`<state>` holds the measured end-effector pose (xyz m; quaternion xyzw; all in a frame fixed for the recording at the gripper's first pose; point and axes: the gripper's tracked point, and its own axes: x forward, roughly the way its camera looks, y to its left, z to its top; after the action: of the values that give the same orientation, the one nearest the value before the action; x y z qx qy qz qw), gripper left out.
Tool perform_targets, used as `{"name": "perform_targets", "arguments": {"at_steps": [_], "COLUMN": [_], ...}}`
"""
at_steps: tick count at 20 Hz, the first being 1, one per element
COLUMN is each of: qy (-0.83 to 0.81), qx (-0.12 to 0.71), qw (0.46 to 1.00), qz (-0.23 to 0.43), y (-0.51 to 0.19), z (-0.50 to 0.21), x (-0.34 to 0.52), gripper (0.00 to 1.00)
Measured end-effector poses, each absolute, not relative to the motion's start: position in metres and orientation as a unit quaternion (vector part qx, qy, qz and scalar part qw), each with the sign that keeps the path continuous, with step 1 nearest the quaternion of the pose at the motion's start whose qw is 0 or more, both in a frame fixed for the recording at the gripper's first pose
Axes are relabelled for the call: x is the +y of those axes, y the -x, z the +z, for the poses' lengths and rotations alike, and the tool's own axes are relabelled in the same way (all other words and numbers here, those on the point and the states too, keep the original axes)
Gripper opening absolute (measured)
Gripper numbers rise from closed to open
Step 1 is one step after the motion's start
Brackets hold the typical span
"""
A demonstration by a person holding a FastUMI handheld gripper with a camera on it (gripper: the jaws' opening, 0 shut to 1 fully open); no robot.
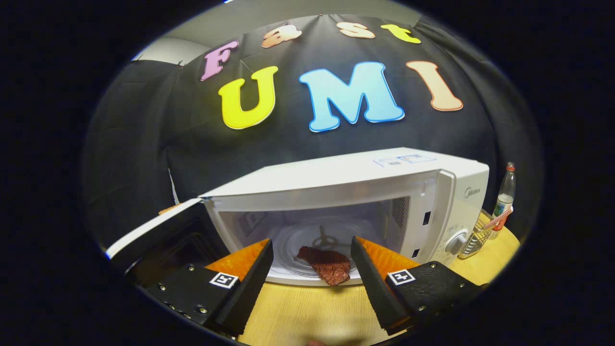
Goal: Open the microwave, put the food inside, and close the microwave door.
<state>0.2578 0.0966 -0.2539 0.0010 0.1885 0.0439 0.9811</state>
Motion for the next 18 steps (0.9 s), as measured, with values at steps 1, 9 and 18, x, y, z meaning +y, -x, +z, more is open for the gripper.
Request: {"name": "perform_targets", "arguments": {"at_steps": [1, 9, 18], "qy": [-0.002, -0.007, 0.009], "qx": [0.182, 0.143, 0.132], "qw": [0.982, 0.985, 0.972], "qz": [0.048, 0.093, 0.193], "y": [-0.25, -0.173, -0.086], "z": [-0.24, -0.165, -0.137], "x": [0.101, 0.137, 0.222], "gripper": [0.98, 0.97, 0.97]}}
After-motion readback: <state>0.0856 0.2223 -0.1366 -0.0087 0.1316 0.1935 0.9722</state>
